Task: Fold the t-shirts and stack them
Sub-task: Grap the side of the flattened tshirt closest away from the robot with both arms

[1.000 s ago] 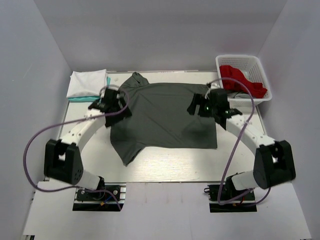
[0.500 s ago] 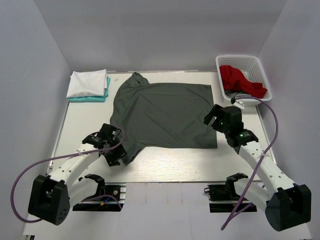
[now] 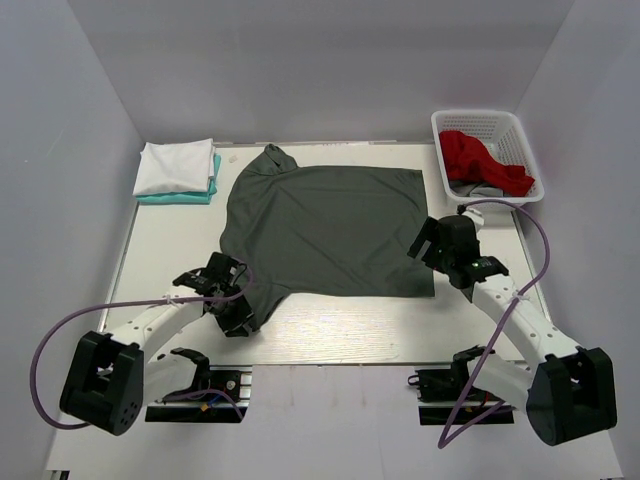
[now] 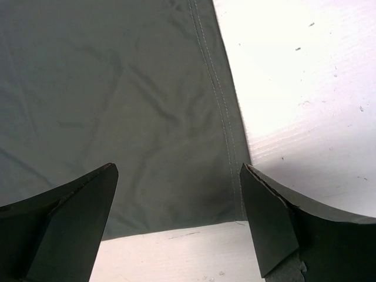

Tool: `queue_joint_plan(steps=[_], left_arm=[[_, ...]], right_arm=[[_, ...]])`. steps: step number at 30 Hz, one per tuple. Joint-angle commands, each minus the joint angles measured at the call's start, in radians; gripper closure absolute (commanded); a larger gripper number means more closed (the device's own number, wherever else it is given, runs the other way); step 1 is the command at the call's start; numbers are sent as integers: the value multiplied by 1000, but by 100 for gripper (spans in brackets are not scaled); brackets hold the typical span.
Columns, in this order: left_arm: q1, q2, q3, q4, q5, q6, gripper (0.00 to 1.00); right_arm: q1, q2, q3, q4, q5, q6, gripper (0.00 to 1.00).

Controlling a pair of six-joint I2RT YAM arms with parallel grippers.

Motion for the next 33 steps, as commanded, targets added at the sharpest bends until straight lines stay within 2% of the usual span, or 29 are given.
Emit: queue_joint_plan(steps=[1, 2, 4, 5, 6, 11, 13, 16, 25, 26, 28, 29, 32, 33], left_arm=[[-9, 48, -25, 106, -23, -2, 53], [-9, 62, -25, 118, -23, 8, 53], [-9, 97, -25, 143, 0, 9, 65], [-9, 106, -25, 143, 0, 18, 91], [-9, 107, -16, 143, 0, 18, 100], [-9, 56, 16, 93, -24, 29, 100], [-9, 21, 41, 60, -36, 41, 100], [-9, -34, 61, 51, -23, 64, 100], [-9, -45, 81, 30, -14, 84, 100], [-9, -45, 81, 30, -3, 84, 100], [-9, -36, 81, 39, -3, 93, 100], [-9, -36, 90, 39, -3, 93, 100], [-9, -36, 101, 26, -13, 93, 100], [-9, -36, 110, 13, -14, 93, 100]], right_arm=[[-7, 15, -6, -3, 3, 4, 10], [-9, 17, -6, -12, 3, 4, 10], [-10, 29, -6, -30, 6, 6, 10], [-10, 29, -7, -53, 7, 10, 10], [-15, 29, -9, -78, 12, 10, 10], [-27, 26, -21, -170, 14, 36, 10], [-29, 17, -35, -201, 1, 38, 16], [-32, 21, -60, -202, -86, 46, 16], [-38, 103, -116, -141, -59, 61, 18], [-37, 109, -119, -135, -57, 58, 22], [-41, 136, -118, -104, -68, 58, 24], [-40, 144, -118, -92, -69, 59, 33], [-38, 172, -126, -71, -85, 59, 46], [-38, 179, -124, -73, -74, 56, 60]])
